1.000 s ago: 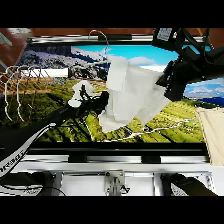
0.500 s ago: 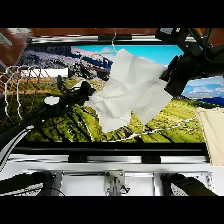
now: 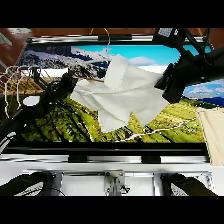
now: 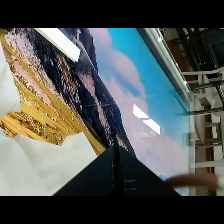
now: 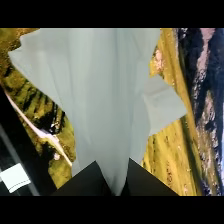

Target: Fold the shirts.

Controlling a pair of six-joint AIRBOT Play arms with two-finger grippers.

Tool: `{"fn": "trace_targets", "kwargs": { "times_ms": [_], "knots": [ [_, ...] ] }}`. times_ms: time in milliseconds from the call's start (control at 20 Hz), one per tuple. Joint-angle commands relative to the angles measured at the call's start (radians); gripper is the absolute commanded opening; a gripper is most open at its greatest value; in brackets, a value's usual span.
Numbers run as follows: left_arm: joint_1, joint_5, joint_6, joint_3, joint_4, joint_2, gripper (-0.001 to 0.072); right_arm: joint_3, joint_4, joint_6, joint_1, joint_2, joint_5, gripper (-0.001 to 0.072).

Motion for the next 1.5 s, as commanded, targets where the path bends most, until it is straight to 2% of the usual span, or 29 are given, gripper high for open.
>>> {"fn": "trace_targets", "kwargs": {
  "times_ms": [0,150,500,600,700,850,1000,1050,1150,1200,1350,1450],
  "knots": [
    [0.013,0.011,0.010,-0.002,0.001,0.013,0.0039,0.000,0.017,0.002,-0.001,0.000,0.084,0.0070],
    [0.015,0.040,0.085,-0.001,0.001,0.021,0.0039,0.000,0.014,0.002,-0.001,0.000,0.103,0.0070],
    [0.018,0.044,0.090,0.012,0.001,0.021,0.0039,0.000,0.022,-0.002,0.000,0.000,0.108,0.0070],
    [0.018,0.040,0.137,0.036,0.001,0.021,0.0039,-0.001,0.042,-0.001,0.000,-0.006,0.115,0.0070],
    [0.016,0.027,0.169,0.076,0.001,0.021,0.0039,-0.012,0.079,0.008,0.000,-0.021,0.138,0.0070],
    [0.018,0.007,0.243,0.114,0.001,0.021,0.0040,-0.028,0.042,0.013,-0.001,-0.029,0.135,0.0070],
    [0.076,-0.061,0.241,0.097,0.001,0.021,0.0048,-0.028,-0.006,0.024,-0.001,-0.029,0.138,0.0071],
    [0.121,-0.129,0.241,0.096,0.001,0.023,0.0096,-0.028,-0.006,0.024,-0.001,-0.029,0.138,0.0070],
    [0.243,-0.302,0.239,0.096,0.000,0.029,0.0438,-0.028,-0.006,0.024,-0.001,-0.029,0.137,0.0070],
    [0.323,-0.431,0.226,0.095,0.001,0.030,0.0527,-0.028,-0.006,0.024,-0.001,-0.029,0.137,0.0071],
    [0.549,-0.761,0.167,0.036,0.095,0.029,0.0520,-0.028,-0.006,0.024,-0.001,-0.029,0.136,0.0071],
    [0.639,-0.861,0.132,-0.063,0.174,0.029,0.0509,-0.028,-0.006,0.024,-0.001,-0.029,0.135,0.0071]
  ]
}}
